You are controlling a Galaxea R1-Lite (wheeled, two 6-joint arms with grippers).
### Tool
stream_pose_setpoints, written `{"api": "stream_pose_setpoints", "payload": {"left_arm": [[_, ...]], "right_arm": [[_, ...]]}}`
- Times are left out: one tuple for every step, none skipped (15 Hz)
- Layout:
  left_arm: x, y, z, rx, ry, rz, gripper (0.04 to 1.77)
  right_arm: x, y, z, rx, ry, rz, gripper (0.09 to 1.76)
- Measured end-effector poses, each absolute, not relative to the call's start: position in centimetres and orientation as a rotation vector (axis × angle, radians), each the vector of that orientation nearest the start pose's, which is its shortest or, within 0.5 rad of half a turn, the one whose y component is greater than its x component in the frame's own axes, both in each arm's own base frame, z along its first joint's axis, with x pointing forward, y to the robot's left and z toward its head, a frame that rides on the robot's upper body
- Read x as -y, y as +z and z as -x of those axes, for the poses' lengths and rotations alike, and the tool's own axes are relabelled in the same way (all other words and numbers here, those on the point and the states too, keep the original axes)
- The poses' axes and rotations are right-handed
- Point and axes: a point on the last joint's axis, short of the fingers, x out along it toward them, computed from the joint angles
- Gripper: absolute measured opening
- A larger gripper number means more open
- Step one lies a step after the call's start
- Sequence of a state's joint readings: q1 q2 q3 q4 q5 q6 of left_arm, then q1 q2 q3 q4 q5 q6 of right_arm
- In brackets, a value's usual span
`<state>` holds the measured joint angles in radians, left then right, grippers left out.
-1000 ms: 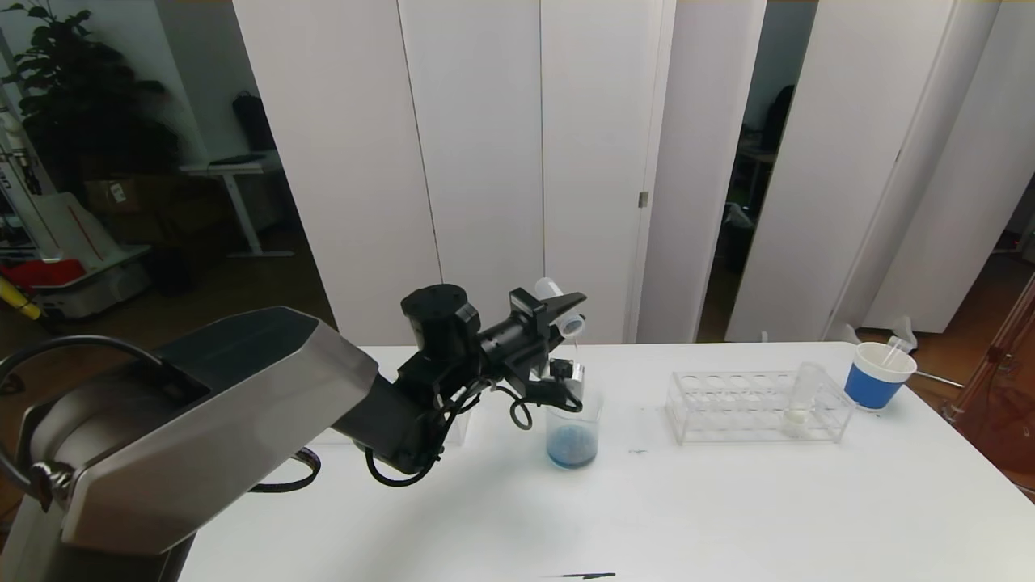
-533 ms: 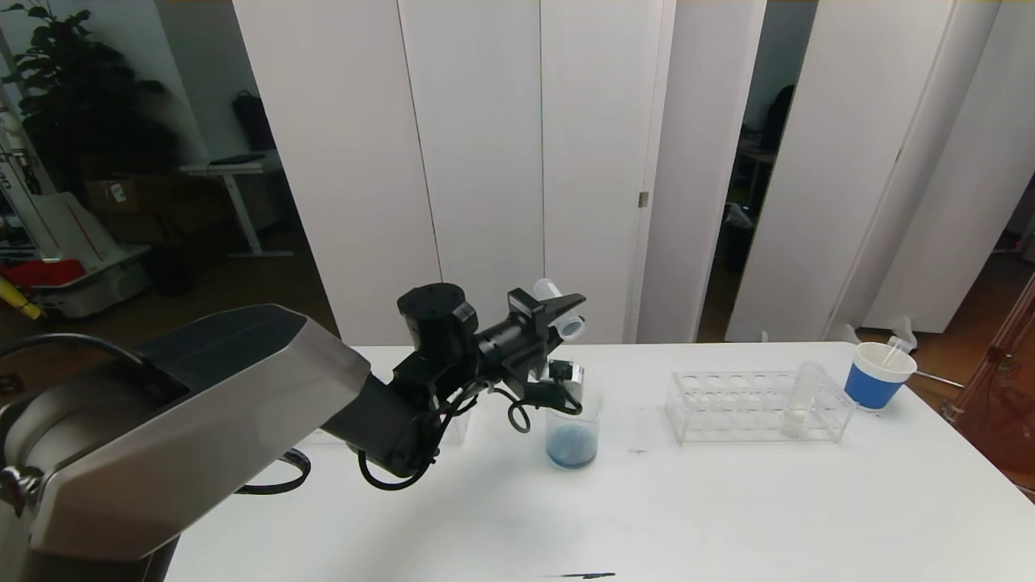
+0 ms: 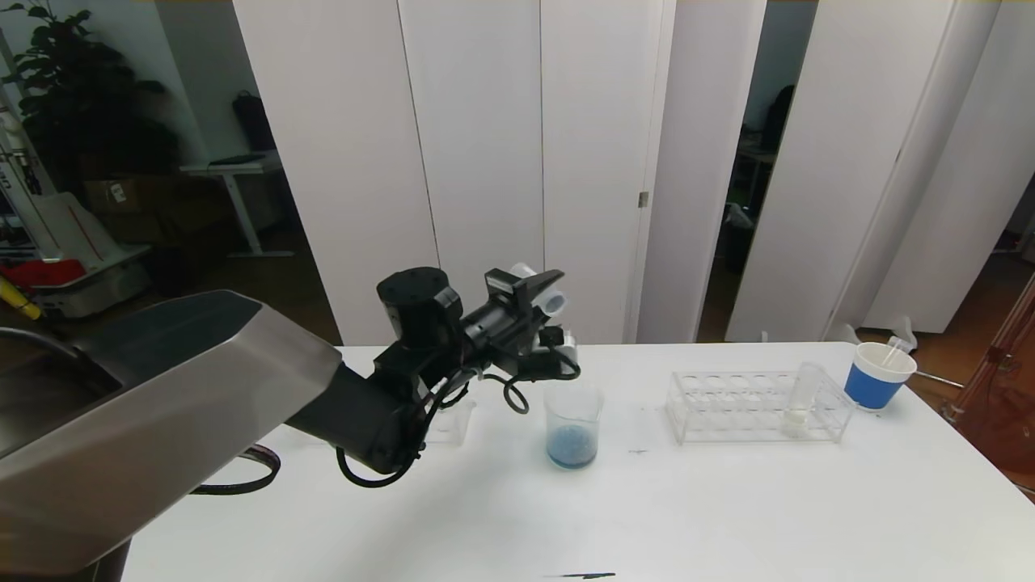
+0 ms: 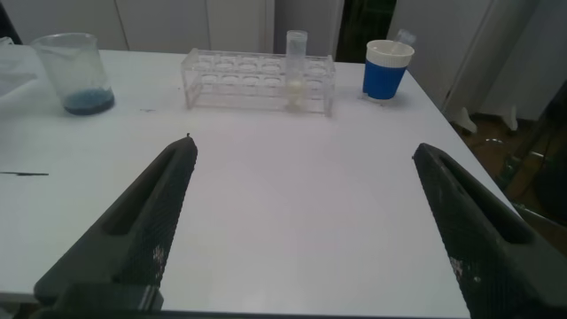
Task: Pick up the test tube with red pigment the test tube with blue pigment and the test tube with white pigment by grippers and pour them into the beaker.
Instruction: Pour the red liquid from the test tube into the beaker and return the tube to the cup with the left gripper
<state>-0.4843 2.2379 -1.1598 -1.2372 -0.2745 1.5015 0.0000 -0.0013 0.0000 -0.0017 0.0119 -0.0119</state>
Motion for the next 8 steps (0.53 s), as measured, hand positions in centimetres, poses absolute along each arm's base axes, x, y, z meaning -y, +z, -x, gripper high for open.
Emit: {"api": "stream_pose_setpoints", "payload": {"left_arm": [[20.6, 13.8, -38.0, 0.627, -0.438, -1.34, 0.58], [20.5, 14.4, -37.8, 0.558, -0.391, -1.26, 0.58], [20.4, 15.0, -37.6, 0.484, -0.332, -1.168, 0.58], [20.3, 15.6, -37.3, 0.427, -0.273, -1.087, 0.58], [20.2, 16.3, -36.9, 0.385, -0.218, -1.018, 0.58], [20.1, 17.0, -36.4, 0.354, -0.169, -0.96, 0.58], [19.9, 17.6, -35.9, 0.329, -0.134, -0.914, 0.58], [19.5, 18.1, -35.4, 0.292, -0.109, -0.86, 0.58]], "right_arm": [[0.0, 7.6, 2.3, 0.002, 0.011, 0.012, 1.75], [0.0, 7.6, 2.3, 0.002, 0.011, 0.012, 1.75], [0.0, 7.6, 2.3, 0.002, 0.011, 0.012, 1.75], [0.0, 7.6, 2.3, 0.002, 0.011, 0.012, 1.75], [0.0, 7.6, 2.3, 0.002, 0.011, 0.012, 1.75], [0.0, 7.6, 2.3, 0.002, 0.012, 0.012, 1.75], [0.0, 7.6, 2.3, 0.003, 0.012, 0.012, 1.75], [0.0, 7.6, 2.3, 0.002, 0.012, 0.012, 1.75]]}}
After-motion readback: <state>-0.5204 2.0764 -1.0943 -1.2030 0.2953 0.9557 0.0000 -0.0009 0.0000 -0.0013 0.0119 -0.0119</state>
